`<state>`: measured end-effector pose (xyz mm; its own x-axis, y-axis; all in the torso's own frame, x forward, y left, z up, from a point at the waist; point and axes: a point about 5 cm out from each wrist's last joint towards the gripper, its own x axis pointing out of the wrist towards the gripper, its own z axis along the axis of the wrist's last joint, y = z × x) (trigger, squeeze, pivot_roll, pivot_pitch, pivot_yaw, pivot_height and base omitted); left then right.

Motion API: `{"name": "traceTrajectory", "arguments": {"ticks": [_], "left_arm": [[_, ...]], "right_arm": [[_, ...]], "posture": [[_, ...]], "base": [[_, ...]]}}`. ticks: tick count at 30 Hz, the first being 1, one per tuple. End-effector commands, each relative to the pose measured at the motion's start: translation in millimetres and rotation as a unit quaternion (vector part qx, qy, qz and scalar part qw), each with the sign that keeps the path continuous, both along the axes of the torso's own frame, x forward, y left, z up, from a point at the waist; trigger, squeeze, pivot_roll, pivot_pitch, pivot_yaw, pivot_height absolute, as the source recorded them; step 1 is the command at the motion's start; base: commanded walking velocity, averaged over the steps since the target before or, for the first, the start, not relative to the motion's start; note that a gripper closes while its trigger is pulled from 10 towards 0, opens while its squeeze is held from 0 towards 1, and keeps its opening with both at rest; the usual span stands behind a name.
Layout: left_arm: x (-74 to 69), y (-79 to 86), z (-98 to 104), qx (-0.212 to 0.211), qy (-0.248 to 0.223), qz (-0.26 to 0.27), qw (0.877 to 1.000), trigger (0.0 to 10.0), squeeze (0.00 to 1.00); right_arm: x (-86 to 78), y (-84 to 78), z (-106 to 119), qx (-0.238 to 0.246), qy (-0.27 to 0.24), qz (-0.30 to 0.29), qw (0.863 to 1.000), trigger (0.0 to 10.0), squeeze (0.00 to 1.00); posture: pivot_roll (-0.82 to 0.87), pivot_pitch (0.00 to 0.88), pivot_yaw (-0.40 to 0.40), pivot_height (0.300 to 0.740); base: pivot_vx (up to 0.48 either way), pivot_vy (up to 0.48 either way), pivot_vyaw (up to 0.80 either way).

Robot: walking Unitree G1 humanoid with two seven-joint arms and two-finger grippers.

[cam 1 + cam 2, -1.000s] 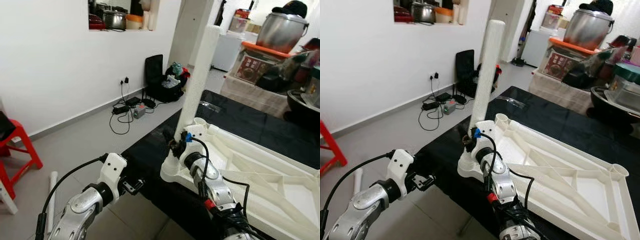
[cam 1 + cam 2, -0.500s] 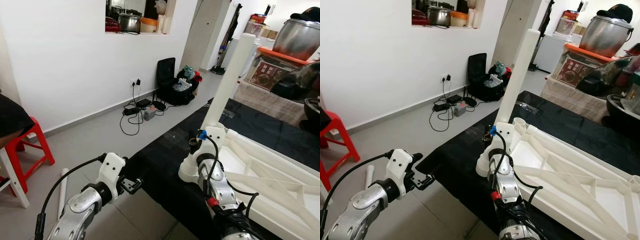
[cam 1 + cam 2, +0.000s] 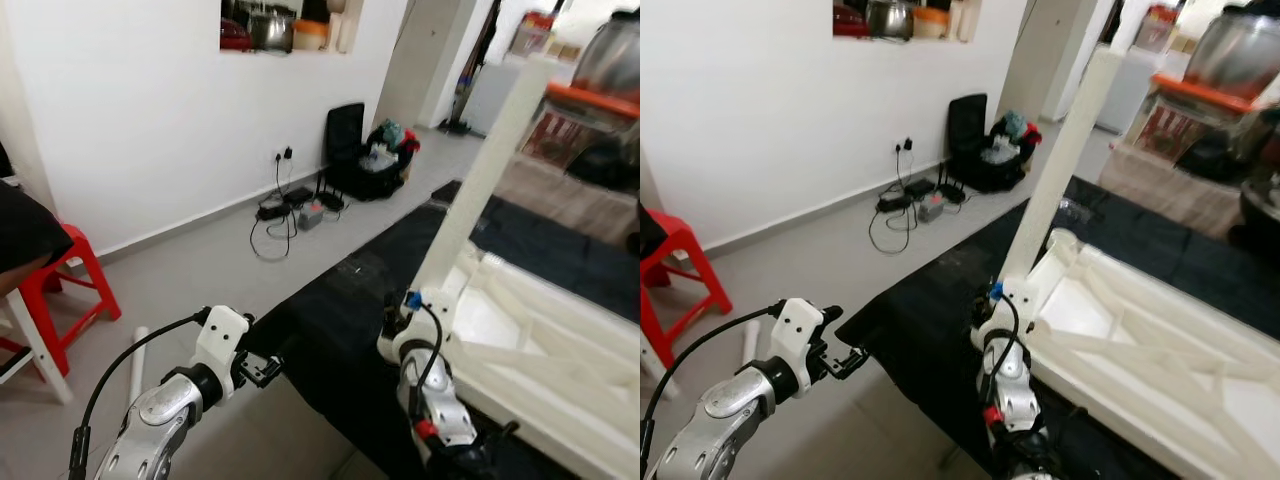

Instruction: Building children table

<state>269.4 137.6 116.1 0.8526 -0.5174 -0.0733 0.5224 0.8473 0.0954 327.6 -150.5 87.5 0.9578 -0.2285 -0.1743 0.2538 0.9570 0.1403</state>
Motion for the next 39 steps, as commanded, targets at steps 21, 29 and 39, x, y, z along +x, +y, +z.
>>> {"name": "traceTrajectory", "arguments": {"ticks": [21,29,39], "left_arm": [[1.0,1.5,0,0.002,0.0,-0.004,1.0,10.0,0.0],[2.1,1.0,1,0.003,-0.002,-0.008,1.0,10.0,0.0],[1.6,-0.7,-1,0.003,-0.001,-0.011,1.0,10.0,0.0]], "right_arm": [[22.8,-27.8,78,0.007,-0.144,0.272,0.952,10.0,0.0],[29.0,-34.8,87,0.013,-0.133,0.34,0.931,10.0,0.0],[44.2,-45.1,95,0.007,-0.126,0.328,0.936,0.0,0.0]], "posture": [[0.14,0.0,-0.171,0.74],[0.14,0.0,-0.172,0.74],[0.15,0.0,-0.175,0.74]], "base": [[0.0,0.0,0.0],[0.0,0.0,0.0],[0.0,0.0,0.0]]}}
